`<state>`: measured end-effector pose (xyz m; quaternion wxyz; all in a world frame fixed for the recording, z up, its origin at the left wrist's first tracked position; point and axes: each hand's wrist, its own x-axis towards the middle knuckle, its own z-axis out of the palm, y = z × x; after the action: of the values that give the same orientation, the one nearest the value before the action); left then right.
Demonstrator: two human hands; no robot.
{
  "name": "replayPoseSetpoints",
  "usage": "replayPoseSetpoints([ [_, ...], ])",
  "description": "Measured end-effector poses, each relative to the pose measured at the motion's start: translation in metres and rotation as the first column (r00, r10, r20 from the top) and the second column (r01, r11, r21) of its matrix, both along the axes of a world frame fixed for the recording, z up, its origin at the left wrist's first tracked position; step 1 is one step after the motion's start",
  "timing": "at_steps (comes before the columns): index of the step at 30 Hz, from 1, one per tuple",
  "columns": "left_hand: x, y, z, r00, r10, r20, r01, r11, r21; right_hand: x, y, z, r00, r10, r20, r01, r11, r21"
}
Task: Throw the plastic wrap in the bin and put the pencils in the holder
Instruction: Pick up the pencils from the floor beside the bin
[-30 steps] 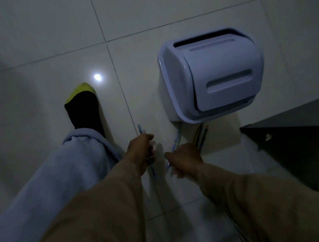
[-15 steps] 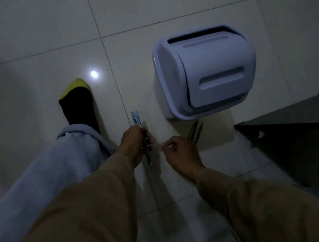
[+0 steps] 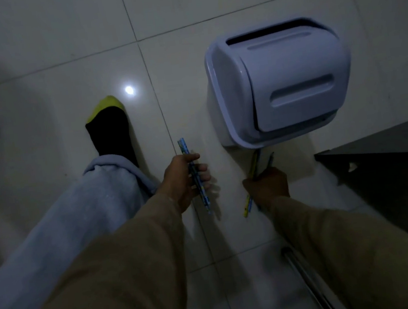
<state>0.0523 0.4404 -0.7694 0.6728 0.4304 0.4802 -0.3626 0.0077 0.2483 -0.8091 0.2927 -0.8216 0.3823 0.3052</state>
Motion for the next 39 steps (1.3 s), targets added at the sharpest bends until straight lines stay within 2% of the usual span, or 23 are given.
replayPoseSetpoints([
  [2,-0.002,-0.001,0.001,1.0,-0.001,-0.01,0.001,1.0,-0.007,0.001,-0.001,0.0,0.999,0.032,0.006,-0.032,0.999,0.005],
  [6,-0.004,-0.002,0.0,1.0,0.005,-0.024,-0.006,1.0,-0.025,0.0,0.008,0.007,0.949,0.313,0.043,-0.311,0.949,-0.047],
  [7,-0.004,-0.002,0.0,1.0,0.002,-0.028,-0.003,0.999,-0.033,-0.001,0.01,0.01,0.942,0.334,0.026,-0.334,0.943,-0.005],
  [9,-0.004,-0.003,0.001,0.999,0.005,-0.033,-0.007,0.998,-0.062,0.001,0.012,0.014,0.918,0.385,0.093,-0.39,0.92,0.048],
  [11,-0.004,-0.002,0.0,0.999,0.01,-0.037,-0.013,0.997,-0.076,0.003,0.021,0.019,0.886,0.461,0.052,-0.463,0.886,0.028],
  [12,-0.006,-0.001,-0.003,0.999,0.003,-0.035,-0.005,0.998,-0.068,0.001,0.024,0.019,0.86,0.51,-0.03,-0.506,0.857,0.095],
  [14,-0.009,0.0,-0.005,1.0,-0.03,-0.009,0.029,0.999,-0.031,0.004,0.038,0.029,0.834,0.55,-0.035,-0.535,0.823,0.188],
  [17,-0.012,0.001,-0.008,0.997,-0.073,0.002,0.073,0.997,0.024,0.01,0.065,0.048,0.842,0.523,0.13,-0.538,0.797,0.277],
  [21,-0.013,-0.004,-0.011,0.998,-0.056,0.026,0.056,0.998,0.016,0.021,0.092,0.052,0.801,0.567,0.192,-0.597,0.736,0.32],
  [23,-0.009,-0.007,-0.013,0.998,-0.04,0.045,0.034,0.992,0.12,0.022,0.096,0.051,0.815,0.541,0.209,-0.58,0.747,0.325],
  [25,-0.004,-0.008,-0.014,0.999,-0.013,0.052,0.006,0.99,0.14,0.018,0.09,0.054,0.872,0.404,0.275,-0.477,0.826,0.299],
  [28,0.003,-0.008,-0.011,0.999,-0.017,0.035,0.015,0.998,0.058,0.004,0.06,0.048,0.944,0.076,0.322,-0.142,0.972,0.186],
  [30,0.007,-0.007,-0.011,0.999,0.001,0.037,-0.002,1.0,0.014,-0.003,0.033,0.038,0.959,-0.091,0.269,0.071,0.994,0.081],
  [32,0.008,-0.007,-0.01,0.999,0.02,0.041,-0.019,0.999,-0.03,-0.007,0.007,0.03,0.966,-0.206,0.158,0.214,0.976,-0.033],
  [34,0.008,-0.005,-0.013,0.998,0.032,0.051,-0.028,0.998,-0.065,-0.011,-0.015,0.02,0.975,-0.216,0.058,0.219,0.974,-0.063],
  [39,0.006,0.0,-0.017,0.997,0.064,0.032,-0.06,0.99,-0.126,-0.002,-0.03,-0.006,0.996,0.025,-0.084,-0.028,0.999,-0.033],
])
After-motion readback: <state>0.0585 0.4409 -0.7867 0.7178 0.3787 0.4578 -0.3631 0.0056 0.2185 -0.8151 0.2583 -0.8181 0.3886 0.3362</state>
